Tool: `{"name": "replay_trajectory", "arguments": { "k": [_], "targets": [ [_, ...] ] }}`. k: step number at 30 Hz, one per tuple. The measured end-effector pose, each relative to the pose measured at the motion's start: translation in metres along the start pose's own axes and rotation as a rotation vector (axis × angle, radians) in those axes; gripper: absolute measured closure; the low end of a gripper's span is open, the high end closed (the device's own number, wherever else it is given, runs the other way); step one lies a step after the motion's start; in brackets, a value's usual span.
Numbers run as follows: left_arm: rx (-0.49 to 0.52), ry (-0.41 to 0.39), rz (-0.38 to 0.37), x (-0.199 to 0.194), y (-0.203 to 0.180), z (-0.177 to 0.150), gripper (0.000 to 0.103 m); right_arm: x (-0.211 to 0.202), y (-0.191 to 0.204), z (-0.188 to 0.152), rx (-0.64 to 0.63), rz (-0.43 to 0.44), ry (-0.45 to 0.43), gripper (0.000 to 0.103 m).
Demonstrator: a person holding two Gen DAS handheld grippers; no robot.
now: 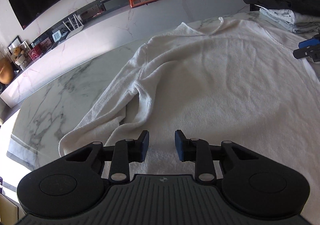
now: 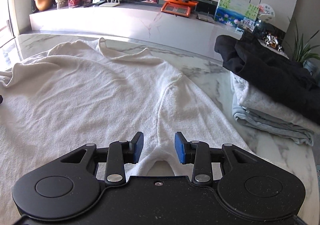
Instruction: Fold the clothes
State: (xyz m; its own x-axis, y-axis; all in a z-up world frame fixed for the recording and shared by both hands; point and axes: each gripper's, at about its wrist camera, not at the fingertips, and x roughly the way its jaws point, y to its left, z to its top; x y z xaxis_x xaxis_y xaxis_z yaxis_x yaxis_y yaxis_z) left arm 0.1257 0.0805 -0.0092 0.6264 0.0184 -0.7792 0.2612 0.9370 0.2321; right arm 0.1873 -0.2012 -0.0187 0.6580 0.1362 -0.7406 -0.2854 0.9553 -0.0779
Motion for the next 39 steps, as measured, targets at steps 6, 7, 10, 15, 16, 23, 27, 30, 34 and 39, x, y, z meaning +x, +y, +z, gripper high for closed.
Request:
{"name": "replay_trajectory", "arguments": {
  "k": [6,7,10,15,16,23,27,30,34,39],
  "targets": [
    [-0.015,0.048,-0.054,-0.005,-0.016,-0.003,0.103,0.016,-0.015,0.007,0.059,0.011,-0.004,0.07],
    [-0.02,0.049,-0.061,-0.006,-0.02,-0.003,0.103,0.019,-0.017,0.01,0.061,0.011,-0.002,0.07],
    [-0.059,0.054,-0.105,-0.014,-0.031,-0.007,0.103,0.029,-0.022,0.02,0.051,0.003,0.004,0.067],
    [-0.124,0.053,-0.193,-0.025,-0.049,-0.012,0.103,0.049,-0.029,0.04,0.043,-0.036,0.014,0.061],
    [-0.139,0.053,-0.225,-0.026,-0.052,-0.012,0.103,0.053,-0.03,0.044,0.04,-0.047,0.015,0.061],
    [-0.208,0.029,-0.297,-0.031,-0.049,-0.013,0.095,0.064,-0.03,0.061,0.014,-0.099,0.054,0.061],
    [-0.268,-0.032,-0.282,-0.049,-0.022,-0.016,0.083,0.043,-0.032,0.051,0.03,-0.061,0.029,0.062],
    [-0.303,-0.046,-0.231,-0.057,-0.001,-0.017,0.083,0.018,-0.032,0.031,0.055,-0.01,0.02,0.062],
    [-0.369,-0.054,-0.157,-0.061,0.024,-0.021,0.082,-0.011,-0.026,0.008,0.086,0.032,0.015,0.062],
    [-0.477,-0.051,-0.023,-0.059,0.044,-0.033,0.067,-0.047,-0.015,-0.023,0.127,0.058,0.022,0.061]
  ]
}}
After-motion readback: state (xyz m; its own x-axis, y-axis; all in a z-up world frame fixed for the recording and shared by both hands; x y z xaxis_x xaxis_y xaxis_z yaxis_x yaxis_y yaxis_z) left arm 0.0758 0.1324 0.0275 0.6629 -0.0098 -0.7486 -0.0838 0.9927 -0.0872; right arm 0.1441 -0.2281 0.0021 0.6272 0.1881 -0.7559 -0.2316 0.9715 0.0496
